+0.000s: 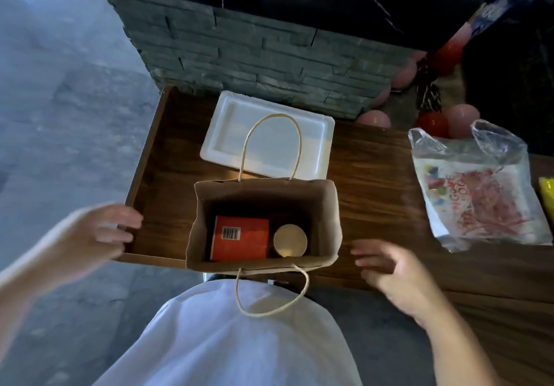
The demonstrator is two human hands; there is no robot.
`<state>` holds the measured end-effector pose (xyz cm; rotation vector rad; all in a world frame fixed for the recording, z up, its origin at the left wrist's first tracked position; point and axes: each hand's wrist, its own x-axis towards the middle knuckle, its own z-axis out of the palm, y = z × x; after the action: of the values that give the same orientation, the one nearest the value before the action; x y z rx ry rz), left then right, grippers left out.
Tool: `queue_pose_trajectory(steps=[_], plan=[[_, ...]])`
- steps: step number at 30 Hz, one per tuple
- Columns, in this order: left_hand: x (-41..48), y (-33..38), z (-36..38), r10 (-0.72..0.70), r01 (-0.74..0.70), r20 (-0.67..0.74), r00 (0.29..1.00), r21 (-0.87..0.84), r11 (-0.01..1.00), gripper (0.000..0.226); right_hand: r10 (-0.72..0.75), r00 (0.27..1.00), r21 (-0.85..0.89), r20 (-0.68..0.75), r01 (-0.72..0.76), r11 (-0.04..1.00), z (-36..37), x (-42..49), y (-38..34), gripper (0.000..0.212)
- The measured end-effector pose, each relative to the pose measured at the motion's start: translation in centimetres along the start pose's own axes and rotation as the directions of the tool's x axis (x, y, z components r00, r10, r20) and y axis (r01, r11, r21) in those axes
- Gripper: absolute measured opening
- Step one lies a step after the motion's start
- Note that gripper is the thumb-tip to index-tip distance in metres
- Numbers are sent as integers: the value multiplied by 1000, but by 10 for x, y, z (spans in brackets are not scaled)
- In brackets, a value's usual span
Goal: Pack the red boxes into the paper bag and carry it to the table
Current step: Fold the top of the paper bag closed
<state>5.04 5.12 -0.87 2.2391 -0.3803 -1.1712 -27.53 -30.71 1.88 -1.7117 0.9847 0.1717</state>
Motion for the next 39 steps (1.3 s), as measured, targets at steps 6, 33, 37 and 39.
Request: queue_pose_trajectory(steps=[6,33,37,39], plan=[[-13,34,108,96,-99,59,994,60,993,58,45,986,17,163,-48,999,68,26,7,53],[20,68,89,429,-468,-308,849,-64,881,21,-342,938,46,-66,345,938,63,61,-34,32],[26,72,98,268,-429,-431,861,-337,838,29,-241,947,209,-213,285,935,69,69,-25,27],[30,69,103,160,-371,-424,891,-478,796,37,-170,948,229,-269,234,945,75,74,-20,37]])
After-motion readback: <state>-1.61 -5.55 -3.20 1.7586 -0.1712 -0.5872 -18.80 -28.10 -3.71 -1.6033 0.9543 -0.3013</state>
